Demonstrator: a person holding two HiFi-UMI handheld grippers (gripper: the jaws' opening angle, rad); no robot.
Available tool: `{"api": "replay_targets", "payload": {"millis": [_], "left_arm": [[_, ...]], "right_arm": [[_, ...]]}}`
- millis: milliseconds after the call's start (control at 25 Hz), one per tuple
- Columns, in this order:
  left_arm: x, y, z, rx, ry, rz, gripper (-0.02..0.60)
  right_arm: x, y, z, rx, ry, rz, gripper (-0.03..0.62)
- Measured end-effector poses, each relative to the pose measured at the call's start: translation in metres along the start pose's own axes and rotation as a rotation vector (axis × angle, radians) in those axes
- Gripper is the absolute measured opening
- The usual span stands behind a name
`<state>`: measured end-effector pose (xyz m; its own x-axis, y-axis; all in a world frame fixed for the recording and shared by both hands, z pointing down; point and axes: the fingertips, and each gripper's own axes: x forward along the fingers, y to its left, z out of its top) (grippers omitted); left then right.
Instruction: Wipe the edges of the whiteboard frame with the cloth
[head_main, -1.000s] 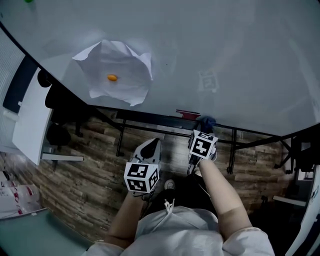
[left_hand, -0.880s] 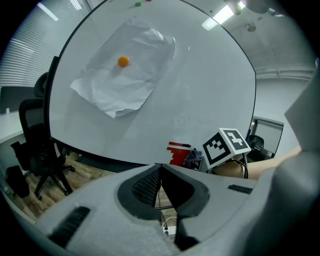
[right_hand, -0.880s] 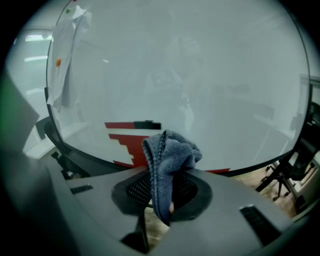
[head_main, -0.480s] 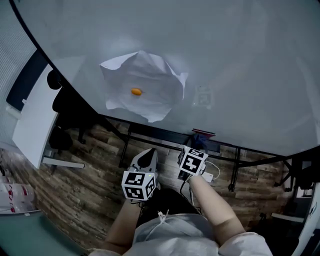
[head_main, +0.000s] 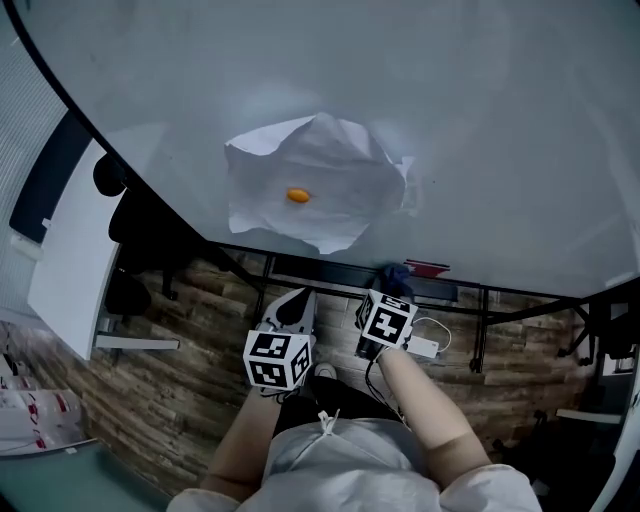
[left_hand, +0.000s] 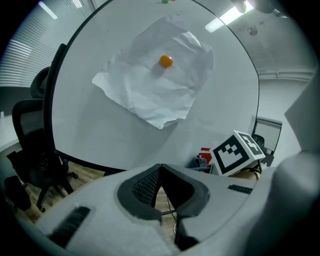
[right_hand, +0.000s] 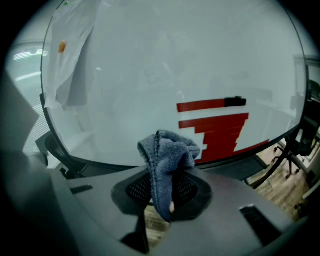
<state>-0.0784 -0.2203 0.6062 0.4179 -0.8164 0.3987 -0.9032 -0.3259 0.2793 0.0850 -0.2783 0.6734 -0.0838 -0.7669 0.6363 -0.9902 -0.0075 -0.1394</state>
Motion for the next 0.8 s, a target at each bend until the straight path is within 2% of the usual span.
{"api": "replay_targets", "payload": {"millis": [200,480,720,800], "left_arm": [[-0.011,0.016,0.007,-0.005,0.013,0.011,0.018],[-0.007,0.042,0.012,-0.024,0.024,0.006,0.018],[0.001,0.069,0.012,0.009,0.052,-0.052,0.018],[0.000,0.084,0.014,0.012,0.063,-0.067,0.018]], "right_arm": [[0.004,0.024,-0.005,0.077,0.073,0.032,0.067],[0.008,0.039,-0.007,0.097,0.091,0.064,0.067],[0.009,0.049,-0.008,0.115,0.068,-0.013,0.067],[0.009,0.064,-0.009,0.109,0.068,-0.010,0.067]]}}
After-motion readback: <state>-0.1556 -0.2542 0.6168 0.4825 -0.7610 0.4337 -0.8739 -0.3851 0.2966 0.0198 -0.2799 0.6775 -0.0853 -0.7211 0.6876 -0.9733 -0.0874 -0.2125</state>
